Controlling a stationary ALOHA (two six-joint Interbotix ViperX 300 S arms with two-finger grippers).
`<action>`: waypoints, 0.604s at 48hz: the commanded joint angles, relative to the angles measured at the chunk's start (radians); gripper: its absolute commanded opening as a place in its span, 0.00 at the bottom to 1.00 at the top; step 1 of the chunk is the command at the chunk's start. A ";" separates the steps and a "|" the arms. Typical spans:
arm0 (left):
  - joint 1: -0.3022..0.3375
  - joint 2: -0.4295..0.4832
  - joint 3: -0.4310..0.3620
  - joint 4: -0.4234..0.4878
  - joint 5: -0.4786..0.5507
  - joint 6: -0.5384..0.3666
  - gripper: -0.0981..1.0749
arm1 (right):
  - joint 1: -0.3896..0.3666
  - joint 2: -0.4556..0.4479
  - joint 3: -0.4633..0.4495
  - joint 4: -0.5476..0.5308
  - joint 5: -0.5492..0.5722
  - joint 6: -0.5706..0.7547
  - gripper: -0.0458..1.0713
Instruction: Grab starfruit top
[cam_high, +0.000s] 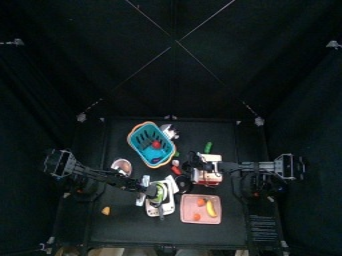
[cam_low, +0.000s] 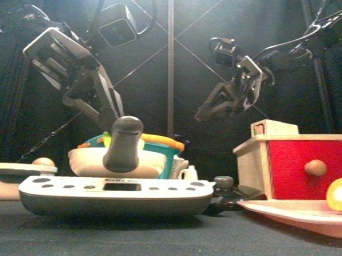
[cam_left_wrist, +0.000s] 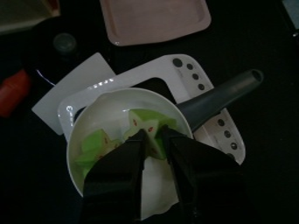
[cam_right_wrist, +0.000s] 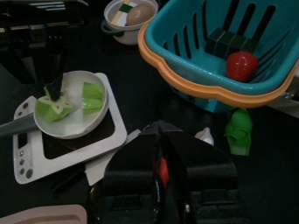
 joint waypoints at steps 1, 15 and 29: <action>0.000 -0.026 -0.014 0.015 -0.006 0.002 0.59 | -0.002 -0.014 -0.020 0.000 -0.005 -0.002 0.47; 0.006 -0.054 -0.006 0.038 -0.038 0.002 0.59 | -0.006 -0.011 -0.018 0.000 -0.003 -0.003 0.47; 0.008 -0.055 0.006 0.041 -0.066 0.002 0.59 | -0.006 -0.011 -0.018 0.000 -0.003 -0.003 0.47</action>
